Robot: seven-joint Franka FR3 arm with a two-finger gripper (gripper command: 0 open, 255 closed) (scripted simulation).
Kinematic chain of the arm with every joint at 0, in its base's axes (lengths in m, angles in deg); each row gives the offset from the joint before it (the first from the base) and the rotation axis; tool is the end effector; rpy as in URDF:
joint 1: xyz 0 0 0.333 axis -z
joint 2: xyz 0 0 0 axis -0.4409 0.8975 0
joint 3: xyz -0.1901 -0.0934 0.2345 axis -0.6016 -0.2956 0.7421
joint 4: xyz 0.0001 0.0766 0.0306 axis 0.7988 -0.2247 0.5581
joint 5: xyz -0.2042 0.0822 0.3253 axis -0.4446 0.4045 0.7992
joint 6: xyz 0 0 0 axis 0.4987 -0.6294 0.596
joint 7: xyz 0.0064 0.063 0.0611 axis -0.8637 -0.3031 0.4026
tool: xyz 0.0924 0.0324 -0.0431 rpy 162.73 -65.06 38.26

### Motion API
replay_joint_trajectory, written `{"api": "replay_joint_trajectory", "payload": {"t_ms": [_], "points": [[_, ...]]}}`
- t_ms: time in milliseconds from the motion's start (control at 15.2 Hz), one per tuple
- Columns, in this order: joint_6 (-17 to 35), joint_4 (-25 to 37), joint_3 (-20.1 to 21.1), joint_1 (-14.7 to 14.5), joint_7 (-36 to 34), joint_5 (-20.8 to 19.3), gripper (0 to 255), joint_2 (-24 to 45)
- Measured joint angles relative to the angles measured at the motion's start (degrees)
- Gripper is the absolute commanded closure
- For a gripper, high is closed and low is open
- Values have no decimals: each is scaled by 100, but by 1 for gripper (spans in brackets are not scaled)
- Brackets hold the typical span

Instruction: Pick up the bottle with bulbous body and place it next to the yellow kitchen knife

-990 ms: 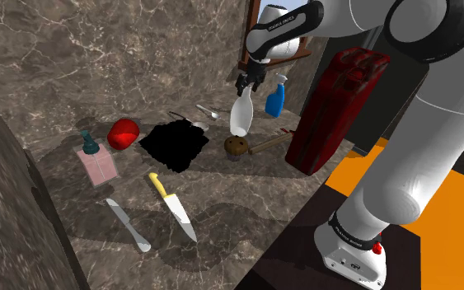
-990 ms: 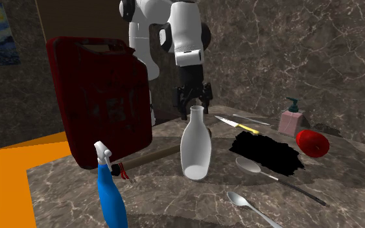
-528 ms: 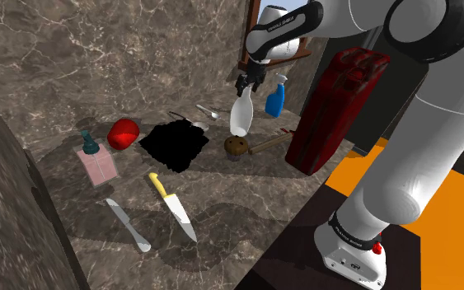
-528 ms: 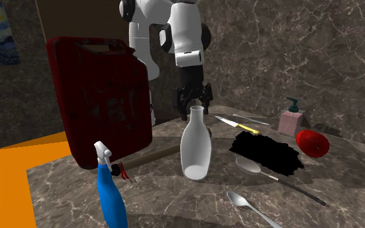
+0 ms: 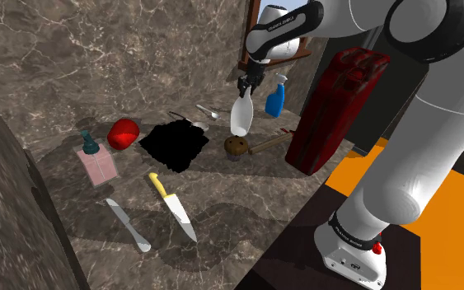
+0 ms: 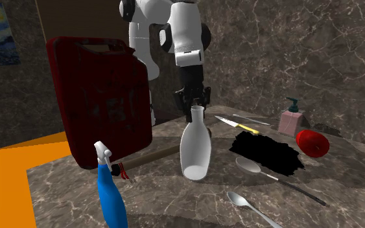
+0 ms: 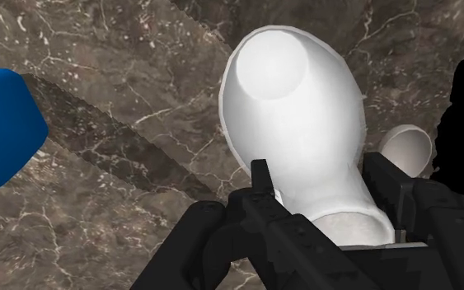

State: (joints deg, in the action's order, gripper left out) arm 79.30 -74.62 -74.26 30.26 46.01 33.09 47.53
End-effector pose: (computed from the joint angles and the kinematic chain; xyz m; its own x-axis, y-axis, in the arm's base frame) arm 0.5468 -0.2159 0.4197 0.9621 -0.1825 0.2026 -0.1903 -0.9815 0.0195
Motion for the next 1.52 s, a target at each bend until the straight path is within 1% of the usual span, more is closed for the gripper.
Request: {"api": "replay_joint_trajectory", "payload": {"t_ms": [264, 924, 1518], "points": [[-83, 37, -2, -2, -9, -18, 255, -32], [-801, 503, -5, -23, -120, -155, 255, -296], [-1474, 1067, -9, -23, -156, -210, 255, -412]]}}
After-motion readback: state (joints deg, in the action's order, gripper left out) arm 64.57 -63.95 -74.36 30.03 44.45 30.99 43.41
